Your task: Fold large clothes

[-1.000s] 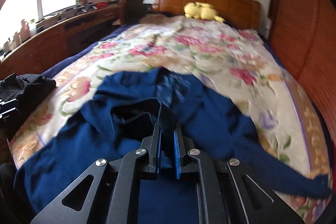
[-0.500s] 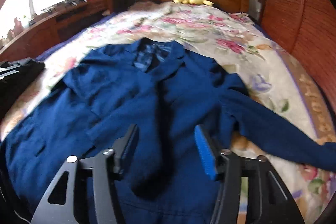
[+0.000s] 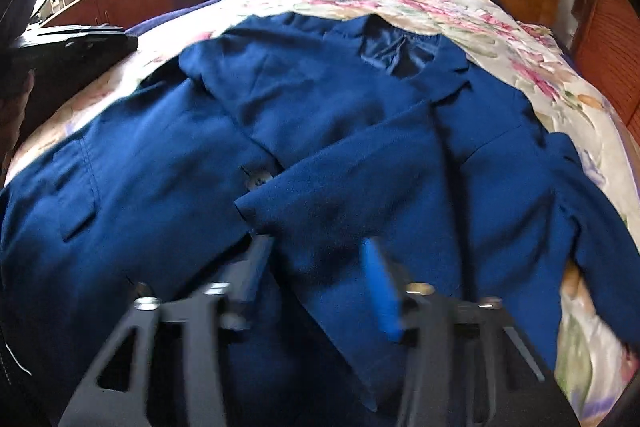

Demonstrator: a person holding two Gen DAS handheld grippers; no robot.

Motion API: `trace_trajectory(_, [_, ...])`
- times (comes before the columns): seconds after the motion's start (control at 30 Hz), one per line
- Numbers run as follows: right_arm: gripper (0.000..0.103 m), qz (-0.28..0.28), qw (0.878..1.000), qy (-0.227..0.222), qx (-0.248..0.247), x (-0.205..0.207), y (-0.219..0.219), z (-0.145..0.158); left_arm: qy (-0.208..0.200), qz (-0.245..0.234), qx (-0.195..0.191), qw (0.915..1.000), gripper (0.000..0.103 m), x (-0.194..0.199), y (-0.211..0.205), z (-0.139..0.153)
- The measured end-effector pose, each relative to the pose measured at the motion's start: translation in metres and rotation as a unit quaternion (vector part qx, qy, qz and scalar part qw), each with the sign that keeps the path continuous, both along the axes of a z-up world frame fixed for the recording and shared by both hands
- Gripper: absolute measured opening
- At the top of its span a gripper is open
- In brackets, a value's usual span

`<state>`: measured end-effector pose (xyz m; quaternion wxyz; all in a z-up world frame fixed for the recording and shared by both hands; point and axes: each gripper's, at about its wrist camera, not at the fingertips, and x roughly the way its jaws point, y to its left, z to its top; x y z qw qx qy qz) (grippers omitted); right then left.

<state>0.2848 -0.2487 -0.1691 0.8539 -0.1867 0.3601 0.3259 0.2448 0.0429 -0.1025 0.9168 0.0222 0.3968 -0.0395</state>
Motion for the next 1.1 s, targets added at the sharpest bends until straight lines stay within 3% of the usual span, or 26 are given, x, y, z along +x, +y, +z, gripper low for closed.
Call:
trace_trajectory(0.03, [0.007,0.002,1.000,-0.002,0.002,0.000,-0.001,0.001,0.001,0.001,0.003,1.0000,0.040,0.005,0.000,-0.002])
trace_trajectory(0.07, [0.005,0.003,1.000,-0.008,0.006,-0.001,-0.002,0.005,0.004,0.003,0.008,1.0000,0.040,0.010,0.001,-0.005])
trace_trajectory(0.23, [0.004,-0.025,0.997,-0.042,0.061,-0.004,-0.033,0.038,0.011,0.002,0.020,0.9997,0.040,0.030,0.002,-0.014])
trace_trajectory(0.37, [0.004,-0.089,0.990,-0.084,0.066,0.009,-0.067,0.053,0.023,0.006,0.029,0.9993,0.040,0.045,0.000,-0.022])
trace_trajectory(0.5, [0.004,-0.146,0.984,-0.086,0.053,0.028,-0.096,0.047,0.027,0.007,0.025,0.9993,0.040,0.054,0.000,-0.027])
trace_trajectory(0.7, [0.005,-0.209,0.975,-0.053,0.051,0.053,-0.128,0.034,0.046,0.024,0.023,0.9984,0.040,0.067,0.007,-0.040])
trace_trajectory(0.83, [0.028,-0.248,0.965,-0.049,0.072,0.063,-0.145,0.041,0.056,0.031,0.020,0.9978,0.040,0.073,0.013,-0.047])
trace_trajectory(0.9, [0.031,-0.251,0.963,-0.058,0.081,0.054,-0.152,0.049,0.062,0.030,0.019,0.9974,0.040,0.075,0.015,-0.050])
trace_trajectory(1.03, [0.032,-0.222,0.968,-0.052,0.105,0.044,-0.146,0.051,0.070,0.017,0.019,0.9972,0.020,0.077,0.012,-0.054])
trace_trajectory(1.1, [0.032,-0.200,0.973,-0.044,0.102,0.042,-0.140,0.042,0.071,0.015,0.016,0.9972,0.015,0.077,0.014,-0.055])
